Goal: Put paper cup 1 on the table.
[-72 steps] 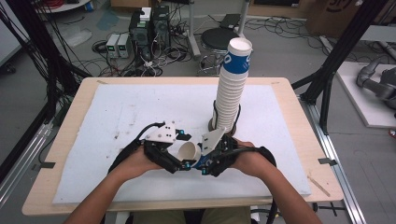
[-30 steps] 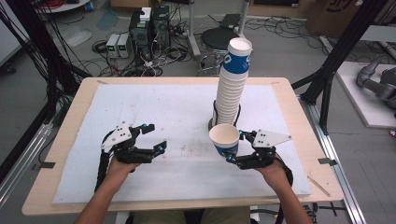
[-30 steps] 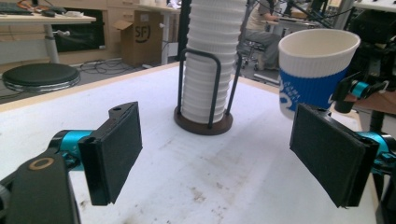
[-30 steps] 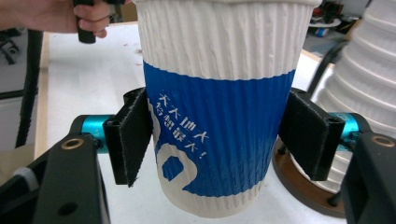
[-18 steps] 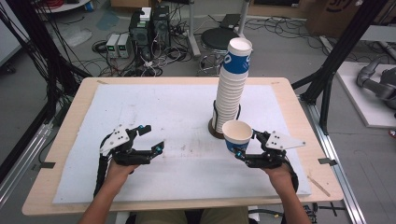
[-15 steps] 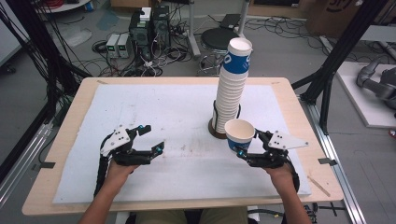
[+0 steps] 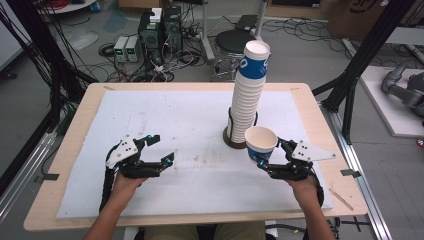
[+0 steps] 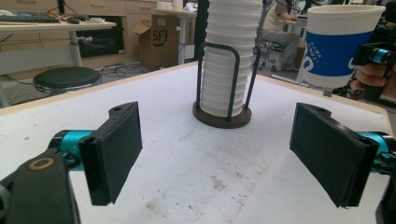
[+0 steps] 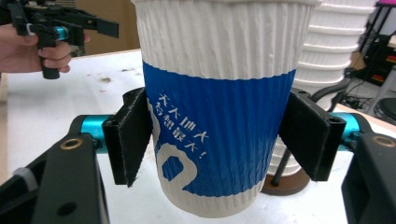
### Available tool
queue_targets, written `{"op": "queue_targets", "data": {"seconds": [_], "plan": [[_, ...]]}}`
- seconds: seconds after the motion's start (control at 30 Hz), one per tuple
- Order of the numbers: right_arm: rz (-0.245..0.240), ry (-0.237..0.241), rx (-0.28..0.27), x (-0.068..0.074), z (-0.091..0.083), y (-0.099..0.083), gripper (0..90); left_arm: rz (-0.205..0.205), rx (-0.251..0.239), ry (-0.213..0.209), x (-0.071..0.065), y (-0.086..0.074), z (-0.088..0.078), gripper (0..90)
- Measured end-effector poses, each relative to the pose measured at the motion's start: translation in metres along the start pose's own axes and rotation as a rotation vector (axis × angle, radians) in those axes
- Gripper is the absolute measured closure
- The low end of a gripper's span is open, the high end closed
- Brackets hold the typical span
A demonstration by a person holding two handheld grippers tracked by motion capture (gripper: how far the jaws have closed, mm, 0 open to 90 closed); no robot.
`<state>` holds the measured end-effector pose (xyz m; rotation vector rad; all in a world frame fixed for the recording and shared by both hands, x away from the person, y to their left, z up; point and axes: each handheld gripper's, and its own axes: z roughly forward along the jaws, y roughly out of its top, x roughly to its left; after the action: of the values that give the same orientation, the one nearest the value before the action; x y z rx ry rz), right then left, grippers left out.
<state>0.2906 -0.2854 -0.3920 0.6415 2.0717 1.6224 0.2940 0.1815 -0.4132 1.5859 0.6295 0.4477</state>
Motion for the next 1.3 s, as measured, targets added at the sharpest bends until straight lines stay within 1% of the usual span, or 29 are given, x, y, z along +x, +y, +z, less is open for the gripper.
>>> {"op": "queue_targets", "data": {"seconds": [0.23, 0.37, 0.43, 0.5, 0.6, 0.63, 0.77, 0.8, 1.03, 1.13, 1.3], "plan": [[0.019, -0.047, -0.021, -0.008, -0.009, -0.002, 29.0, -0.005, 0.004, -0.002, 0.002, -0.002, -0.001, 16.9], [0.032, -0.073, -0.025, -0.013, -0.014, -0.004, 29.0, -0.003, 0.011, -0.003, 0.002, -0.004, -0.001, 16.9], [0.027, -0.094, -0.029, -0.017, -0.017, -0.006, 29.0, -0.006, 0.013, 0.0, 0.002, -0.004, -0.001, 16.9], [0.032, -0.119, -0.029, -0.02, -0.018, -0.008, 29.0, -0.005, 0.013, 0.002, 0.002, -0.004, -0.001, 16.9], [0.052, -0.151, -0.023, -0.025, -0.021, -0.012, 28.9, -0.002, 0.012, 0.008, 0.002, -0.004, -0.002, 16.9], [0.055, -0.161, -0.027, -0.027, -0.022, -0.013, 28.9, -0.004, 0.014, 0.005, 0.002, -0.004, -0.002, 16.9], [0.098, -0.188, -0.043, -0.034, -0.024, -0.018, 28.9, 0.002, 0.016, 0.005, 0.001, -0.004, -0.001, 16.9], [0.101, -0.195, -0.045, -0.036, -0.024, -0.018, 28.9, -0.003, 0.016, 0.005, 0.001, -0.004, 0.0, 16.9], [0.138, -0.26, -0.025, -0.048, -0.024, -0.026, 28.9, -0.001, 0.021, 0.003, 0.0, -0.004, 0.0, 16.9], [0.145, -0.295, 0.004, -0.053, -0.021, -0.03, 28.9, -0.003, 0.022, 0.004, 0.0, -0.004, 0.0, 16.9], [0.164, -0.327, 0.034, -0.06, -0.014, -0.033, 28.9, 0.0, 0.026, 0.002, 0.0, -0.005, 0.001, 16.9]]}}
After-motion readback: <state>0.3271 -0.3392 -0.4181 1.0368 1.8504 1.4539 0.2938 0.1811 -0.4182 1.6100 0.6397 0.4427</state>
